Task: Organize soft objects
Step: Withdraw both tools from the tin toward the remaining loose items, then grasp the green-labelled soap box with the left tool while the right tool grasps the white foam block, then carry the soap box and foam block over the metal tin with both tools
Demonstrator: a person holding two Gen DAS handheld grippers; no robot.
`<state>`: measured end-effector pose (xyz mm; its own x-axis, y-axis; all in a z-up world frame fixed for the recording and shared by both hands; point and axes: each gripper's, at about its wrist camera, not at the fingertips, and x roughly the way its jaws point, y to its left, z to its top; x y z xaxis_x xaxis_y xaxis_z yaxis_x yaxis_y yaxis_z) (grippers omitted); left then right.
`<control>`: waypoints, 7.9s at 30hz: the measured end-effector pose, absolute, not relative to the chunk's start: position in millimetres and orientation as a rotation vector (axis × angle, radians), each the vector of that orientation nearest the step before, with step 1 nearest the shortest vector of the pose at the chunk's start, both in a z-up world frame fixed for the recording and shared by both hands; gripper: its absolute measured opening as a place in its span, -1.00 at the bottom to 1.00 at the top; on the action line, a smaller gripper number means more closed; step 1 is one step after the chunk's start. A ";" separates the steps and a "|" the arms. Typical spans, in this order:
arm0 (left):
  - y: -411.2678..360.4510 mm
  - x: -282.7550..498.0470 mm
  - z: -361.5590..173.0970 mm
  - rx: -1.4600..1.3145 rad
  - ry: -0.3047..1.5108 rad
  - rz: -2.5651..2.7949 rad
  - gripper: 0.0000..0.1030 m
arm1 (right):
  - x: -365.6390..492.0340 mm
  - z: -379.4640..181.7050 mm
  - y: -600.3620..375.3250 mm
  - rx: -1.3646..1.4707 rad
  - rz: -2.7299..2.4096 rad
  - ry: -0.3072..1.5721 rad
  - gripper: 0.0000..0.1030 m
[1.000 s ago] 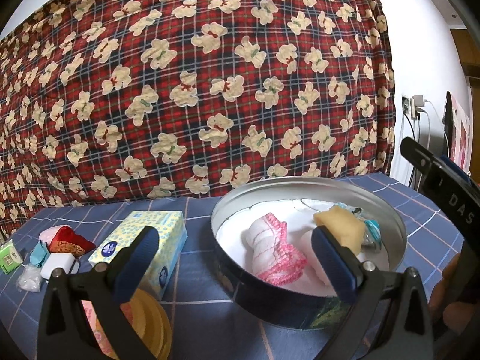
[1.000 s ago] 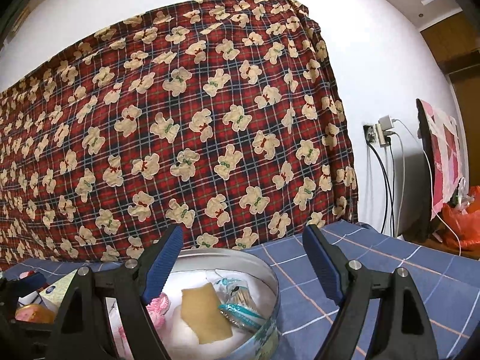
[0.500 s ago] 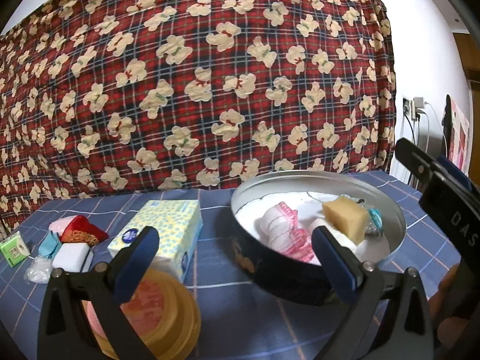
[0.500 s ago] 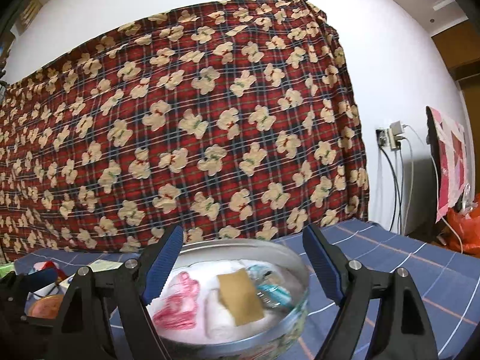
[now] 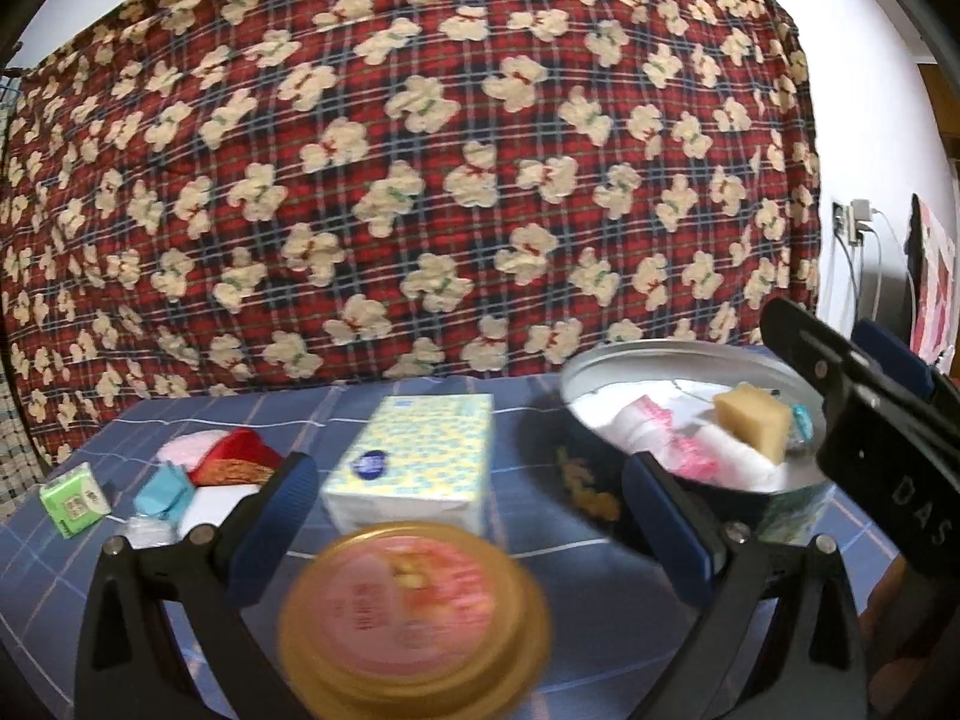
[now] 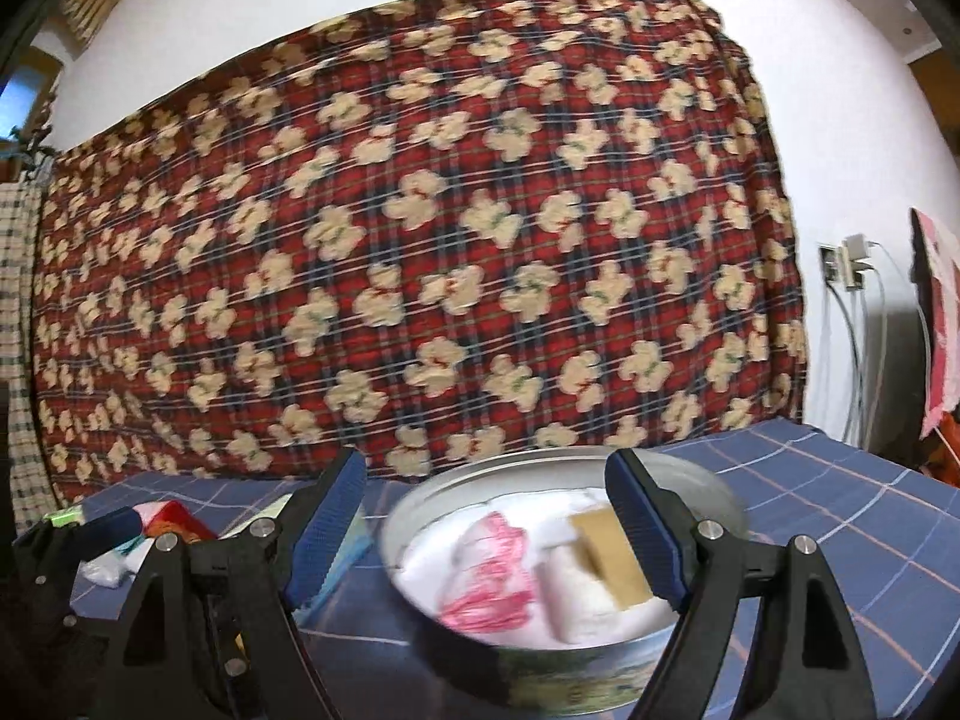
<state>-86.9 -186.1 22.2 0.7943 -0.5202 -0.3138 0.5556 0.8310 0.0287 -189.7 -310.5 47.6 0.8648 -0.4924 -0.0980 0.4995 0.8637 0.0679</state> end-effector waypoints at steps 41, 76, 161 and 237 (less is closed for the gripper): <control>27.7 79.4 4.5 0.115 0.454 -0.197 0.99 | -18.0 22.6 -129.4 0.031 -0.210 0.355 0.63; 51.9 172.0 -40.0 0.104 0.853 -0.329 0.00 | 102.3 -39.1 -126.7 0.155 -0.215 0.885 0.16; -103.4 -21.2 32.2 0.064 0.415 -0.609 -0.52 | -114.3 39.0 -234.2 -0.033 -0.300 0.237 0.11; -379.9 -61.5 30.2 0.155 0.566 -0.871 -0.52 | -151.0 45.0 -514.7 0.252 -0.607 0.327 0.11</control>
